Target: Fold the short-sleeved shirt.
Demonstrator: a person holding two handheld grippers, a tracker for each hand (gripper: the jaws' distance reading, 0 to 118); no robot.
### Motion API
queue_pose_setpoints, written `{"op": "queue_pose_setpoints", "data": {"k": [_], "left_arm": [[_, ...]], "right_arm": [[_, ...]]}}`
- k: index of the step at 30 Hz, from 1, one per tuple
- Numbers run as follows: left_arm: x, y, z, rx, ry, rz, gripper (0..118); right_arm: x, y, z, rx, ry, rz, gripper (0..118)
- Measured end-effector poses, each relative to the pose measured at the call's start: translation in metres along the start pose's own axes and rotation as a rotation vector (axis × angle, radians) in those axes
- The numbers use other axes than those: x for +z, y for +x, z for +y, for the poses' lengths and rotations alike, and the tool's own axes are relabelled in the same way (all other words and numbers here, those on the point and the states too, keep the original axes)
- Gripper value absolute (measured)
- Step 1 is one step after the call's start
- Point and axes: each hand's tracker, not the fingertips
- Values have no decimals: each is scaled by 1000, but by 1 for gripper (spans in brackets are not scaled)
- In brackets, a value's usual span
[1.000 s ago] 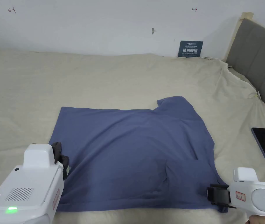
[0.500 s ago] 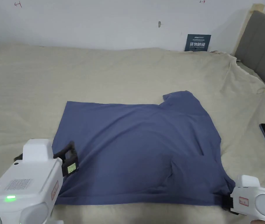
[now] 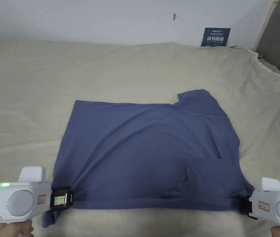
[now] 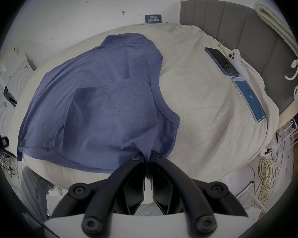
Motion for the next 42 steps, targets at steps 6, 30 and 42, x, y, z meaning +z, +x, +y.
{"op": "queue_pose_setpoints", "data": {"k": [6, 30, 42], "left_arm": [[-28, -3, -17, 1, -111, 34, 57], [27, -9, 111, 143, 143, -73, 0], [-92, 37, 208, -1, 79, 99, 0]], "right_arm": [[1, -1, 1, 3, -4, -2, 4], [56, -10, 138, 12, 191, 81, 4], [-62, -46, 219, -52, 86, -85, 4]]}}
